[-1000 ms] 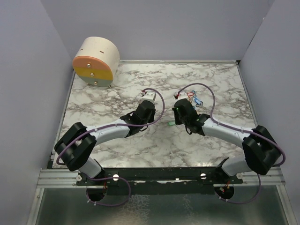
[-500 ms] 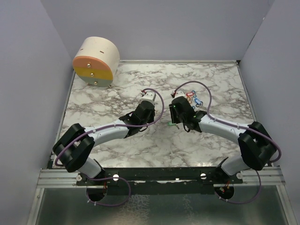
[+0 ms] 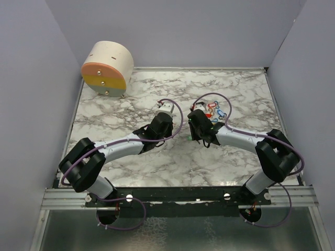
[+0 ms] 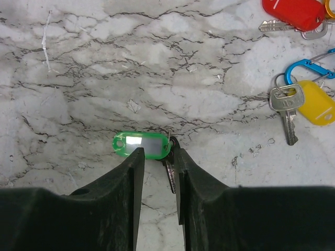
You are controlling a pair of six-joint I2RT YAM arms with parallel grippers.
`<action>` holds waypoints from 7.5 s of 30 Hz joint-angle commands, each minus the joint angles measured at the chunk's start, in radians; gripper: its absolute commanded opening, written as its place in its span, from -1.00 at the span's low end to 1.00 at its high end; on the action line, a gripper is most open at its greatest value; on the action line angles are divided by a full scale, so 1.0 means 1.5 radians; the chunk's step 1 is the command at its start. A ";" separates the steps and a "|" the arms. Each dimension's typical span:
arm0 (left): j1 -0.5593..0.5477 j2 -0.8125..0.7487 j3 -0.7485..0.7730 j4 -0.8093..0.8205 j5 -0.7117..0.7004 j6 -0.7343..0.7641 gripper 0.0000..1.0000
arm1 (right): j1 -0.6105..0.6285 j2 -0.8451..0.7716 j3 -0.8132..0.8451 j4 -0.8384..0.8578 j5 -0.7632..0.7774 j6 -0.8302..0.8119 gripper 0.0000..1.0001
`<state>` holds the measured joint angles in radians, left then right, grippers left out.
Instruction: Put the keys on the keyring
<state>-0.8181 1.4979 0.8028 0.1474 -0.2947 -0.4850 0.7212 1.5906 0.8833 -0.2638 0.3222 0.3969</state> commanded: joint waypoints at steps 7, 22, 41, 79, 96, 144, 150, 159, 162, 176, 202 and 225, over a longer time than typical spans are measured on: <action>0.001 -0.021 -0.012 0.012 0.011 -0.002 -1.00 | 0.005 0.029 0.017 0.004 0.032 0.020 -0.52; 0.002 -0.019 -0.010 0.011 0.007 0.002 -1.00 | 0.004 0.044 0.020 0.015 0.049 0.019 -0.62; 0.002 -0.023 -0.010 0.007 0.003 0.002 -1.00 | 0.003 0.051 0.018 0.034 0.057 0.014 -0.89; -0.029 -0.046 0.023 0.003 0.075 -0.002 -1.00 | 0.003 -0.290 -0.243 0.367 -0.305 -0.273 -0.98; -0.049 -0.038 0.035 0.015 0.088 -0.001 -1.00 | 0.003 -0.255 -0.233 0.386 -0.345 -0.265 -0.99; -0.076 -0.054 0.028 0.014 0.090 0.008 -1.00 | 0.003 -0.275 -0.249 0.396 -0.248 -0.242 -0.99; -0.078 -0.056 0.028 0.013 0.091 0.011 -1.00 | 0.003 -0.273 -0.247 0.394 -0.236 -0.240 -0.99; -0.080 -0.057 0.025 0.014 0.097 0.013 -1.00 | 0.003 -0.284 -0.252 0.395 -0.215 -0.239 -0.99; -0.079 -0.057 0.025 0.015 0.101 0.015 -1.00 | 0.002 -0.290 -0.254 0.396 -0.209 -0.240 -0.98; -0.081 -0.063 0.021 0.018 0.105 0.017 -1.00 | 0.003 -0.304 -0.260 0.394 -0.192 -0.240 -0.99; -0.081 -0.168 -0.034 0.007 -0.027 -0.019 0.47 | 0.002 -0.331 -0.255 0.358 -0.116 -0.230 -0.99; -0.073 -0.217 -0.062 -0.030 -0.098 -0.022 0.98 | -0.043 -0.139 -0.106 0.271 -0.053 -0.116 -0.99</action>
<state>-0.9352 1.2114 0.7277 0.1120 -0.4137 -0.5247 0.6975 1.3285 0.6807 0.1646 0.2153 0.1776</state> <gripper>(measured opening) 0.990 0.010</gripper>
